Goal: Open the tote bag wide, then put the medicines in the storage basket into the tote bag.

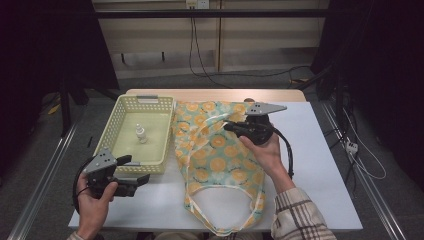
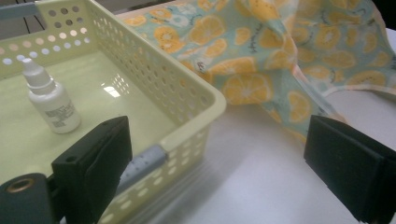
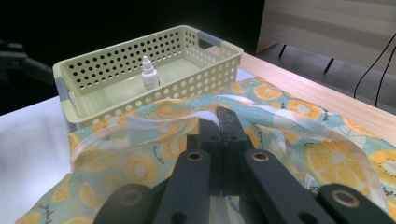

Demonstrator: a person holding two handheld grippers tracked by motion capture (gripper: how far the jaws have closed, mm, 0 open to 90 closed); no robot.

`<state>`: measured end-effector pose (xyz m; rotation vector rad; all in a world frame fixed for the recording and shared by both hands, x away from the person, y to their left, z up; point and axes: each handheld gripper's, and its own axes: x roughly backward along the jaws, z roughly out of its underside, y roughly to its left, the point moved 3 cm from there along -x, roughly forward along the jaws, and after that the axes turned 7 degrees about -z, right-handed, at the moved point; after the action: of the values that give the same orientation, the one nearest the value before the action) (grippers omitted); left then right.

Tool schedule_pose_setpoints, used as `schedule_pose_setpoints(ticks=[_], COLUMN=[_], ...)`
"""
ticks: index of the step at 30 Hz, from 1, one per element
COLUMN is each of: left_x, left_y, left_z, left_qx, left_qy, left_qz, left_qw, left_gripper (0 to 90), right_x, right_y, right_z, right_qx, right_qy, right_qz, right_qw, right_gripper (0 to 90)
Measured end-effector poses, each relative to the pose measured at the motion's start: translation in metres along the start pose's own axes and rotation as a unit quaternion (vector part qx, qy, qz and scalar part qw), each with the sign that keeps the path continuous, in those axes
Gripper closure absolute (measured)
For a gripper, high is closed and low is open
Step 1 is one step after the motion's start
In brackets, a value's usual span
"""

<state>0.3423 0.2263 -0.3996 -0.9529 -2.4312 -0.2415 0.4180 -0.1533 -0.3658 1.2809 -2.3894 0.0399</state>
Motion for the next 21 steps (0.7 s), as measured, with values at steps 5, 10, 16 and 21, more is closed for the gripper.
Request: schedule_pose_setpoints(ticks=[5, 10, 16, 21], left_x=[0.0, -0.004, -0.015, -0.027], left_y=[0.008, 0.022, 0.043, 0.06], left_z=[-0.016, -0.03, -0.042, -0.046], left_qx=[-0.007, -0.01, -0.005, 0.007], left_qy=[-0.005, -0.002, 0.023, 0.03], left_qz=[-0.01, -0.008, 0.013, -0.003], left_qw=[0.9999, 0.9999, 0.9996, 0.9995], left_gripper=[5.8, 6.1, 6.0, 5.5], right_x=[-0.002, -0.003, -0.003, -0.003], right_y=[0.001, 0.001, 0.001, 0.001], right_z=[0.001, 0.001, 0.002, 0.003], right_qx=[0.0, -0.001, -0.004, -0.007], right_qy=[0.002, 0.003, 0.005, 0.005], right_qz=[-0.002, -0.003, -0.003, -0.003], right_qw=[1.0, 1.0, 1.0, 1.0], right_gripper=[90.0, 90.0, 90.0, 90.0])
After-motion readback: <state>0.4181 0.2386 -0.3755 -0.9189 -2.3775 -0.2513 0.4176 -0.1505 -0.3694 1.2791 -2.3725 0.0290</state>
